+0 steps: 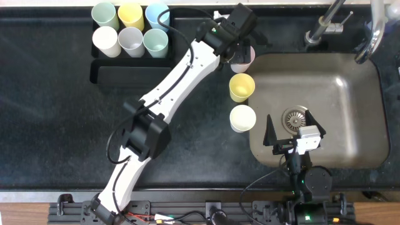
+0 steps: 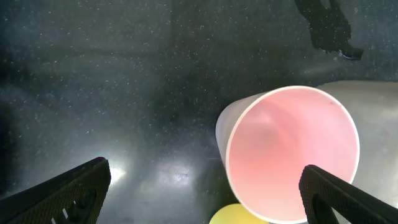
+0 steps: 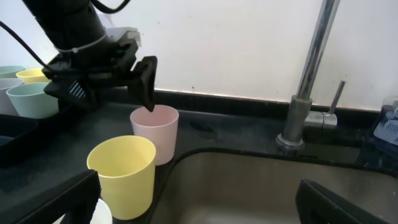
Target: Store Cups
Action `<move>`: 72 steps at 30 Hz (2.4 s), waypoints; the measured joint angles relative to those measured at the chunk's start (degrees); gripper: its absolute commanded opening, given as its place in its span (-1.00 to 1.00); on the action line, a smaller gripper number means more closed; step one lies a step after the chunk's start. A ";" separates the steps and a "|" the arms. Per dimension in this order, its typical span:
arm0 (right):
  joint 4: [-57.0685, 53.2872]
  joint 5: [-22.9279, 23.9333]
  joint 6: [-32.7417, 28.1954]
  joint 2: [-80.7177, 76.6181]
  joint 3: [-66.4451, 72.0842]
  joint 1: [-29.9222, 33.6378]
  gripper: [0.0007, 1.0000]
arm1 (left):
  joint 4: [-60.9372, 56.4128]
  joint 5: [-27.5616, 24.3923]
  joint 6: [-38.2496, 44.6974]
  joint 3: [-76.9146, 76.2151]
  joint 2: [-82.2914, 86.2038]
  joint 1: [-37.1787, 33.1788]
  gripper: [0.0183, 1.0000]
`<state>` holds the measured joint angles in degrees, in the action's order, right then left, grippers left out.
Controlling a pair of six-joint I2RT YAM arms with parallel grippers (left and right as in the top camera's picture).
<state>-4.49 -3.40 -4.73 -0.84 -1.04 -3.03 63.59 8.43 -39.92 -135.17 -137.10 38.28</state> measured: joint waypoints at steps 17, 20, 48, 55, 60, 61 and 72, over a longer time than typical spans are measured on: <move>-0.02 0.00 0.02 0.00 0.00 0.00 0.99 | -1.95 0.00 0.04 -0.31 -3.19 0.00 0.65; -0.02 -0.02 0.00 0.00 0.00 0.00 0.99 | -1.97 0.00 0.37 -0.31 -3.23 -0.02 0.54; -0.04 0.00 0.02 0.00 0.00 0.00 0.99 | -2.14 -2.54 1.22 -0.31 -3.23 0.00 -0.26; -0.04 0.00 0.02 0.00 0.00 0.00 0.99 | -2.12 -3.04 1.53 -0.31 -3.23 0.00 -0.88; -0.02 0.00 -0.02 0.00 0.00 0.00 0.99 | -2.10 -3.28 2.34 -0.31 -3.23 0.00 -0.97; -0.04 0.00 0.00 0.00 -0.02 0.00 0.99 | -2.10 -3.28 2.36 -0.31 -3.23 0.00 -0.97; -0.02 0.00 0.04 0.00 0.00 0.00 0.99 | 2.29 1.09 2.36 -0.28 3.17 -0.07 -0.97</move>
<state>-4.51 -3.40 -4.69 -0.84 -1.04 -3.03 65.89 9.52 -37.56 -135.46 -133.93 38.22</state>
